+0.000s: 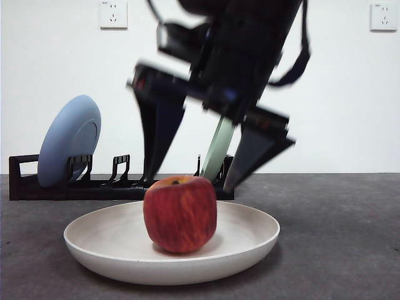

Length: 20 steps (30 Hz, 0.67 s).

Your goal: Take the yellow plate from the plate rack,put the plate on the table,take the apple from the table,put the apple in the plate

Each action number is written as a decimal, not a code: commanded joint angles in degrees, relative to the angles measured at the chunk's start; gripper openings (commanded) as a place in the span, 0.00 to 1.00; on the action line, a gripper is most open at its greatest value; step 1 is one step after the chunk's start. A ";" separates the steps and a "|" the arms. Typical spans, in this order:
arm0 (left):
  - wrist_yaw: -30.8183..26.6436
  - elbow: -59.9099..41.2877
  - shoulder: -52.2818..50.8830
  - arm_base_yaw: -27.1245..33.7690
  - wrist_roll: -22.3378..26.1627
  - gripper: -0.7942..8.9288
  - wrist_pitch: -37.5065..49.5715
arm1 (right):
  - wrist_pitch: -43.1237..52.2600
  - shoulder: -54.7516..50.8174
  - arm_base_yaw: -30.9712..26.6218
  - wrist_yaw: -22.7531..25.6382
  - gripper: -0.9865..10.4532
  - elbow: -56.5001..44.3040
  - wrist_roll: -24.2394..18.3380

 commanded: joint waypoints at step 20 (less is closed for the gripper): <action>0.17 -0.09 -0.35 -0.13 2.60 0.08 0.20 | -28.04 -33.79 0.04 6.43 0.09 14.05 6.21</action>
